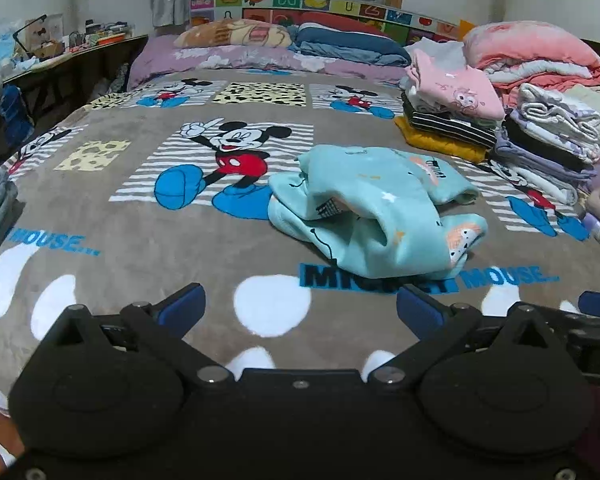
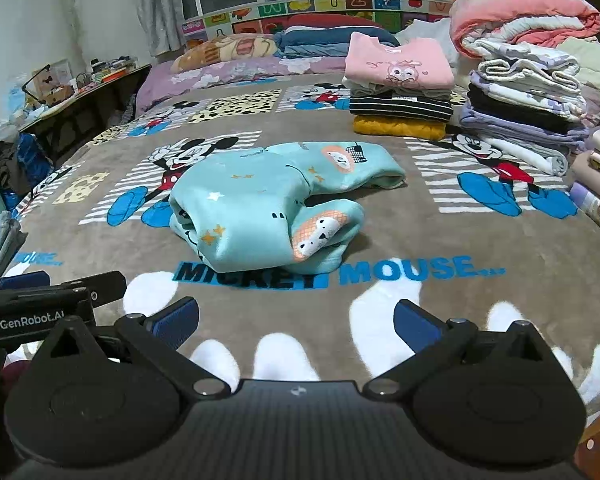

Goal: Fold clothes

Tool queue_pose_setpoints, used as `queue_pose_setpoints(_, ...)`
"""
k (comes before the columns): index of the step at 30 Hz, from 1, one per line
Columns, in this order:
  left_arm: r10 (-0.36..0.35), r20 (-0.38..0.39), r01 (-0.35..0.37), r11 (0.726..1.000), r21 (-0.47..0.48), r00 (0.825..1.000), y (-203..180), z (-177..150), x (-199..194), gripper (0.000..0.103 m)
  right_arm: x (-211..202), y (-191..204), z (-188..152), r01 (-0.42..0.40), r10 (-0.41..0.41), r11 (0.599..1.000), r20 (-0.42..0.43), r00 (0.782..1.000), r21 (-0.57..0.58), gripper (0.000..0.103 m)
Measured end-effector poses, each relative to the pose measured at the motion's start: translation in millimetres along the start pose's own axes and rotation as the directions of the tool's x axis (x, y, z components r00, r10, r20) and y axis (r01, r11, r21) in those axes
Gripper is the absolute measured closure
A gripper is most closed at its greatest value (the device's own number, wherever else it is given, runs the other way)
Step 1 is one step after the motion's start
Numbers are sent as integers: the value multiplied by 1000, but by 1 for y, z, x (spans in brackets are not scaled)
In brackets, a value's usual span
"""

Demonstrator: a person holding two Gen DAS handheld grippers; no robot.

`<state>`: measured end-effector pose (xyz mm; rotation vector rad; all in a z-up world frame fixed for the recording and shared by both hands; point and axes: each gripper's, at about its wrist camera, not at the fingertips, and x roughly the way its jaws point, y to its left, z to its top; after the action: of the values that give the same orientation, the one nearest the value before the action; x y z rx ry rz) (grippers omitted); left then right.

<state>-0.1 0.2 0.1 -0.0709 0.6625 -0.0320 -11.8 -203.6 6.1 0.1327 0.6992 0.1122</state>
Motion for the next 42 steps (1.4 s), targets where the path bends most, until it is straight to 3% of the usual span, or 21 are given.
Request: queue_pose_setpoints(42, -6, 1, 6, 1000, 1, 1000, 4, -3, 1, 0, -1, 9, -2, -5, 5, 999, 0, 1000, -36, 0)
